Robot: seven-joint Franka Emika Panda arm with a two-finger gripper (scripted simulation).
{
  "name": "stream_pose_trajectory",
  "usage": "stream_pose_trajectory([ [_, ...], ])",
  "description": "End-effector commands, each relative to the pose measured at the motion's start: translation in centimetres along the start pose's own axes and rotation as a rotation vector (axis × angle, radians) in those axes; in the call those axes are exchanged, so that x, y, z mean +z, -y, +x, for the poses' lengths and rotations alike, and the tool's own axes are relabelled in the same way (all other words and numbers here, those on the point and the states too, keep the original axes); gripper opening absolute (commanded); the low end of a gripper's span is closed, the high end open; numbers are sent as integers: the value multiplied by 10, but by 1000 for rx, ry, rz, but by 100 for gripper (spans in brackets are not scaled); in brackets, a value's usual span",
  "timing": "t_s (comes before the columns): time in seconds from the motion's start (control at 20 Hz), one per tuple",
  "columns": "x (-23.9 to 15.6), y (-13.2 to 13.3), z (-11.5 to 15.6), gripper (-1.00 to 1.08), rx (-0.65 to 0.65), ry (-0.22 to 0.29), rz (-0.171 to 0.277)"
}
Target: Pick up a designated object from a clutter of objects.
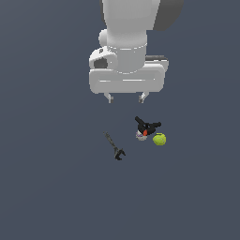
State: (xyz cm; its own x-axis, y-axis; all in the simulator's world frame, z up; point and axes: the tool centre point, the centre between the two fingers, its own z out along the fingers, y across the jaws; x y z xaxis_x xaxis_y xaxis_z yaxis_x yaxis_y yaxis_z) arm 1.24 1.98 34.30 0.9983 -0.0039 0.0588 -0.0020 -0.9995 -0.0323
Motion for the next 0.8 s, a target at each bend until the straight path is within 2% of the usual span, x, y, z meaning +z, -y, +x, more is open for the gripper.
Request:
stream_pose_trajectory([
  [0.0, 0, 0, 0, 100, 0, 0, 0],
  [0.15, -3, -6, 1, 100, 12, -6, 1],
  [0.45, -15, -34, 4, 100, 63, -31, 6],
  [0.75, -12, -31, 4, 100, 66, -29, 5],
])
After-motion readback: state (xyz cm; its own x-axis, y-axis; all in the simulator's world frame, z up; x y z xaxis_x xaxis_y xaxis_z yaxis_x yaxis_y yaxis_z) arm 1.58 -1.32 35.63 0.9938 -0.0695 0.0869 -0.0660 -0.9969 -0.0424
